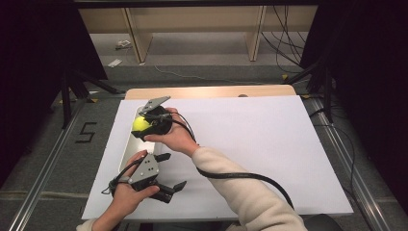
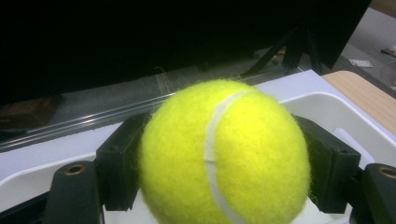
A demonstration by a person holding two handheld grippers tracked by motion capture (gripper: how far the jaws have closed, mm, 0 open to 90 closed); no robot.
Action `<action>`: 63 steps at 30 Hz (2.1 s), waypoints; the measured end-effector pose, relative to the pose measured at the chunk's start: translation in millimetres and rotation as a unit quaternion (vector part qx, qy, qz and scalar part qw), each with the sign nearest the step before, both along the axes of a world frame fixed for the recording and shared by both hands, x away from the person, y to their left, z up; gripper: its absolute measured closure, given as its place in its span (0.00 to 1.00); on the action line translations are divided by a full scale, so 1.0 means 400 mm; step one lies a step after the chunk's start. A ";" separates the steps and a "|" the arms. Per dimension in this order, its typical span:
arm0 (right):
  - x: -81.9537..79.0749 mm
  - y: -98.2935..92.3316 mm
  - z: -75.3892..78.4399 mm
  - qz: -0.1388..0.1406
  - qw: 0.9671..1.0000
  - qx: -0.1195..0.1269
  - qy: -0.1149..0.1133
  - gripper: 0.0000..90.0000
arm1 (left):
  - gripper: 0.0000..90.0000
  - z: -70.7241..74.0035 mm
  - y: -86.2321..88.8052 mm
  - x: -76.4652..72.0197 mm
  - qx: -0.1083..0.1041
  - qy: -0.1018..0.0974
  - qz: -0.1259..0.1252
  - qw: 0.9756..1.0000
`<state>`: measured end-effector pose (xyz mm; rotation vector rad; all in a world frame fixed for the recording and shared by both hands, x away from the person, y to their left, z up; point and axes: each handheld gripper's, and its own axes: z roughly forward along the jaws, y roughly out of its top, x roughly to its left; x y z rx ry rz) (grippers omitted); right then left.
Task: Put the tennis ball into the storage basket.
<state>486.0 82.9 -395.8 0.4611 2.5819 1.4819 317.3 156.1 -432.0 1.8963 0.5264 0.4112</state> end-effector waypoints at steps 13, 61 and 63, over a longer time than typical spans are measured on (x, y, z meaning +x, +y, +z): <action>0.010 0.006 -0.013 0.001 1.000 -0.010 0.007 0.29 | 0.01 0.000 -0.001 0.000 0.002 0.001 -0.003 1.000; 0.022 0.038 -0.072 0.009 0.998 -0.053 0.028 0.29 | 0.01 -0.002 -0.001 0.000 0.004 0.003 -0.005 1.000; 0.022 0.038 -0.073 0.009 0.998 -0.053 0.030 0.29 | 0.01 -0.002 -0.002 0.000 0.004 0.003 -0.005 1.000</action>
